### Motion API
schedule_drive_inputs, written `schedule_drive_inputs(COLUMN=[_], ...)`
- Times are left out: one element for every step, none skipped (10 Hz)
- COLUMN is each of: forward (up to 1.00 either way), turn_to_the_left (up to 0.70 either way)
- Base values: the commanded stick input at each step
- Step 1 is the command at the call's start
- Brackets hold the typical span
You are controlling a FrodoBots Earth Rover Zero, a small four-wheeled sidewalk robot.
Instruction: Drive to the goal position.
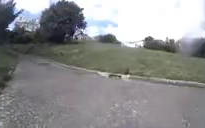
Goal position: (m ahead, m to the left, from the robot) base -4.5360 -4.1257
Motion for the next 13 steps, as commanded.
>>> schedule_drive_inputs(forward=[0.0,0.0,0.0,0.0,0.0,0.0,0.02,0.04,0.04,0.04,0.07,0.07,0.07], turn_to_the_left=[0.67,0.67,0.67,0.64,0.0,0.0,0.0,0.0,0.0,0.0,0.0,0.0,0.0])
